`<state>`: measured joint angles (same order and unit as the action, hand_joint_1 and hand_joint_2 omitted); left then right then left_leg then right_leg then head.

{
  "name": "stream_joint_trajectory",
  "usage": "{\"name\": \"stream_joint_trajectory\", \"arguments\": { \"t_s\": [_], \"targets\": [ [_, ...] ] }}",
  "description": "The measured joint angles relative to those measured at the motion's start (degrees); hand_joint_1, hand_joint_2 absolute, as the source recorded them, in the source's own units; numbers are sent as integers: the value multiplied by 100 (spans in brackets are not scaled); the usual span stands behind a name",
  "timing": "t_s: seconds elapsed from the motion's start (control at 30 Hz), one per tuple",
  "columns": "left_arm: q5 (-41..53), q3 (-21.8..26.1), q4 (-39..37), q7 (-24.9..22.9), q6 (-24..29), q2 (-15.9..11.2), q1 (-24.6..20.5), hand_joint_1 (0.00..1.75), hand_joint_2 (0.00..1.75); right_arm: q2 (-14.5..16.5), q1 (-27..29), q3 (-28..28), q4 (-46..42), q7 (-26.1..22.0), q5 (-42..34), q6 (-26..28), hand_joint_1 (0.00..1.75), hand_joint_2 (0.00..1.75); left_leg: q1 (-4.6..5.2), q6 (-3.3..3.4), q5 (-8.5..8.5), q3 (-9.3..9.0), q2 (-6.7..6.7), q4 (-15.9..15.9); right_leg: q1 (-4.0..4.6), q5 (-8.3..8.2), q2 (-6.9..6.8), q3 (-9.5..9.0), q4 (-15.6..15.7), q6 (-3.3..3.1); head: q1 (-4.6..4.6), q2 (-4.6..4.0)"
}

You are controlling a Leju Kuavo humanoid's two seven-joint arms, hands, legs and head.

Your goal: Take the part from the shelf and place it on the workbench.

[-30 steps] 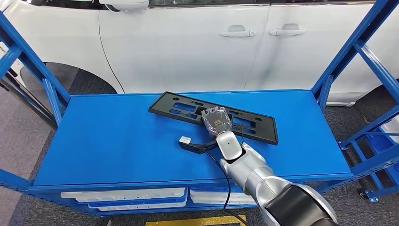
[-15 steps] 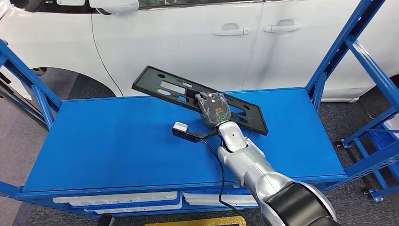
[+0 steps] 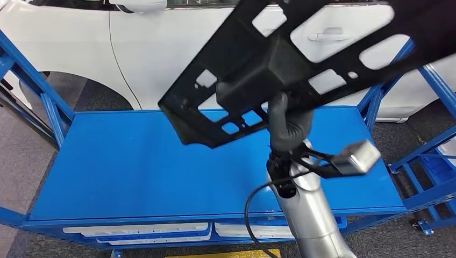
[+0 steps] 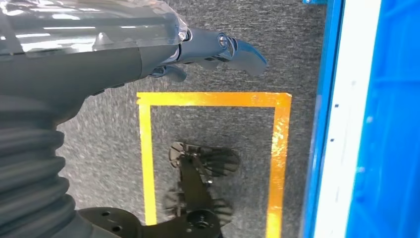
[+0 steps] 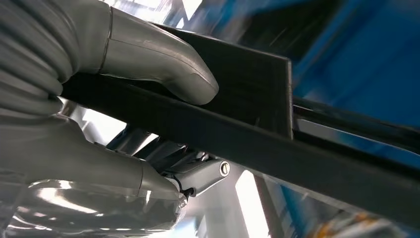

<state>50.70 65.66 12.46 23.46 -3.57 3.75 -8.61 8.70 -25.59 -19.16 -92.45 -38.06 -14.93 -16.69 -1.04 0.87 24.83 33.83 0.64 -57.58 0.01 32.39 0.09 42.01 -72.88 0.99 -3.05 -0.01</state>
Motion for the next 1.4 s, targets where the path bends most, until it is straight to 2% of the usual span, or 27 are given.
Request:
{"name": "stream_joint_trajectory", "arguments": {
  "t_s": [0.03,0.07,0.13,0.2,0.23,0.33,0.4,0.5,0.53,0.57,0.6,0.7,0.77,0.83,0.87,0.9,0.93,1.0,1.03,1.07,1.1,1.13,1.2,1.23,1.27,1.33,1.4],
  "targets": [
    [-31,26,0,1,0,-3,12,0,175,-35,210,-24,-305,-5,-205,-345,175,175,0,4,10,-8,-4,-6,-13,23,-1,114,-199,6,-1,-1],
    [-55,54,0,2,2,-5,27,0,175,-62,390,-61,-563,-8,-364,-620,175,175,0,1,19,-15,-5,-17,-25,-59,-2,120,-179,6,0,0],
    [-74,94,0,-3,16,-8,60,0,175,-98,611,-159,-929,-8,-509,-937,175,175,0,-23,44,-25,-4,-55,-40,-443,-4,-201,494,-15,0,-1],
    [-75,114,0,-26,43,-10,83,0,175,-125,742,-266,-1176,-7,-511,-1058,175,175,20,-65,75,-19,2,-96,-28,-703,-1,-538,1173,-52,-1,0],
    [-74,122,0,-44,58,-14,97,0,175,-140,798,-329,-1269,-5,-492,-1102,175,175,29,-93,83,-18,4,-104,-20,-745,4,-608,1323,-74,-1,1],
    [-74,149,0,-92,80,-26,142,0,175,-179,903,-505,-1417,9,-427,-1147,175,175,27,-193,94,-23,-4,-101,-14,-786,13,-607,1385,-169,-1,0],
    [-70,155,-1,-114,81,-27,162,0,175,-193,921,-591,-1465,26,-414,-1133,175,175,17,-246,323,57,-16,-331,-33,-839,-5,-596,1432,-248,-1,0],
    [-27,155,-1,-161,83,-28,177,0,175,-220,945,-710,-1525,78,-361,-979,175,175,8,-289,976,382,-26,-1318,-20,-911,-23,-519,1444,-303,-1,1],
    [1,155,0,-186,84,-29,180,0,175,-238,957,-750,-1547,105,-329,-899,175,175,8,-293,1085,429,-26,-1544,-12,-940,-24,-481,1441,-306,-1,1],
    [27,155,0,-206,84,-30,182,0,175,-259,969,-786,-1567,127,-297,-827,175,175,8,-287,1082,371,-26,-1561,-4,-974,-25,-441,1438,-305,-1,1],
    [51,155,-1,-222,84,-30,182,0,175,-279,980,-817,-1583,143,-270,-766,175,175,10,-271,982,199,-26,-1350,2,-1007,-23,-405,1435,-301,-1,1],
    [102,149,-1,-248,86,-37,146,0,175,-339,1002,-882,-1632,114,-184,-582,175,175,45,-172,623,-527,-27,-197,19,-1110,-21,-339,1428,-255,-1,0],
    [139,139,0,-278,101,-42,123,0,175,-398,1003,-914,-1664,49,-124,-414,175,175,94,-110,552,-659,-30,76,8,-1182,-27,-335,1443,-184,0,0],
    [161,131,0,-310,121,-39,126,0,175,-475,1006,-939,-1684,15,-100,-273,175,175,107,-55,445,-621,-39,86,-14,-1250,-27,-329,1471,-105,-1,0],
    [165,128,0,-319,126,-37,126,0,175,-517,1010,-947,-1696,11,-99,-226,175,175,97,-22,379,-597,-51,106,-21,-1204,-22,-303,1443,-73,-1,0],
    [166,125,0,-325,127,-34,123,0,175,-564,1015,-952,-1711,7,-100,-182,175,175,83,11,307,-555,-64,127,-26,-1045,-16,-244,1314,-44,-1,0],
    [163,121,0,-327,126,-32,121,0,175,-615,1023,-955,-1728,3,-99,-144,175,175,67,37,235,-500,-78,143,-34,-787,-12,-152,1059,-18,-1,-1],
    [150,118,0,-327,126,-32,129,0,175,-704,1055,-968,-1758,-2,-90,-92,175,175,70,63,127,-357,-92,133,-52,-220,-8,60,296,31,0,-1],
    [141,118,0,-327,126,-31,140,0,175,-737,1075,-976,-1765,-3,-83,-74,175,175,70,59,78,-279,-95,120,-63,-76,-8,113,-28,53,0,-1],
    [131,118,0,-326,125,-29,153,0,175,-763,1095,-984,-1772,-3,-73,-54,175,175,68,49,36,-200,-99,100,-75,-56,-9,76,-180,69,0,-1],
    [117,118,0,-325,121,-26,166,0,175,-784,1116,-990,-1783,-4,-55,-39,175,175,64,35,1,-123,-100,74,-87,-131,-10,-68,-118,80,-1,0],
    [102,118,0,-321,118,-23,177,0,175,-798,1131,-994,-1800,-4,-32,-28,175,175,59,19,-27,-53,-100,43,-100,-249,-11,-314,153,83,-1,0],
    [79,118,0,-308,105,-17,191,0,175,-813,1158,-996,-1865,-4,32,-44,175,175,58,-23,-66,60,-96,-37,-103,-348,-6,-901,938,59,-2,1],
    [72,118,0,-299,97,-15,197,0,175,-818,1179,-994,-1905,-5,59,-68,175,175,62,-53,-85,94,-92,-71,-94,-348,-2,-1084,1213,29,-1,0],
    [67,118,0,-291,88,-14,202,0,175,-821,1207,-992,-1944,-5,82,-93,175,175,67,-88,-108,118,-90,-93,-80,-324,5,-1172,1365,-8,-1,0],
    [64,118,0,-283,69,-13,217,0,175,-826,1278,-979,-1999,-6,110,-127,175,175,63,-165,-162,139,-84,-94,-63,-370,6,-1144,1415,-97,1,0],
    [80,118,0,-282,52,-8,235,0,175,-827,1352,-947,-2035,-6,128,-139,175,175,42,-221,-5,204,-79,-222,-71,-462,-14,-1086,1460,-195,-1,1]
  ]
}}
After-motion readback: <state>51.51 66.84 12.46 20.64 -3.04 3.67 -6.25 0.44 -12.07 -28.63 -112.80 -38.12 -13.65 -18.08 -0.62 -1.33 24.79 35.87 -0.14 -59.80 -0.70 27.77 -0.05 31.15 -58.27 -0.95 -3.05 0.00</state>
